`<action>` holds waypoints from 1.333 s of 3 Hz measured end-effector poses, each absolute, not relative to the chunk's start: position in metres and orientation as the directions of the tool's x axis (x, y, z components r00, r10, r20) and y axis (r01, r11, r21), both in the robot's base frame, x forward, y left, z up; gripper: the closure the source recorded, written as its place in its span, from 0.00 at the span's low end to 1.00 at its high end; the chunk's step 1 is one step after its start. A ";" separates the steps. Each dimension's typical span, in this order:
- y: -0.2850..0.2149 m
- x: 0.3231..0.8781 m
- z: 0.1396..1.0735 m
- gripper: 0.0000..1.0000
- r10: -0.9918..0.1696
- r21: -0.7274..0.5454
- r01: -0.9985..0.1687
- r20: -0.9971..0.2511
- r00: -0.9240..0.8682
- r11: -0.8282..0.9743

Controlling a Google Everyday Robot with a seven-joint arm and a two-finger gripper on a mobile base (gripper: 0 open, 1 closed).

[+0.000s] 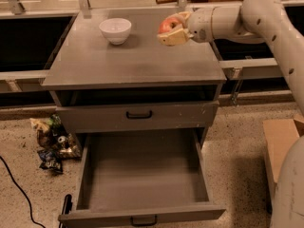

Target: Pick apple from middle drawer and place on counter

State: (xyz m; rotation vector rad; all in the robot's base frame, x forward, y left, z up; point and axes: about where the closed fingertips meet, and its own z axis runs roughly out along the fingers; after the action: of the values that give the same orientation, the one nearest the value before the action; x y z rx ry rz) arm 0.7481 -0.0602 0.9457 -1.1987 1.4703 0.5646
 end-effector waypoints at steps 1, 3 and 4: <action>-0.044 0.768 0.937 1.00 -0.332 -0.168 -0.880 -0.943 0.012 0.445; -0.034 0.798 0.901 1.00 -0.379 -0.029 -0.864 -0.905 -0.191 0.503; -0.032 0.806 0.882 1.00 -0.405 0.012 -0.858 -0.878 -0.254 0.514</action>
Offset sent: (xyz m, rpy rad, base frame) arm 0.0593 0.0201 -0.0407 0.0106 0.3110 -0.1857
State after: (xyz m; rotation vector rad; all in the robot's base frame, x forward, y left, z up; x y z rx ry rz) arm 0.8060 -0.0322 0.8819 -1.0458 1.8598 0.6358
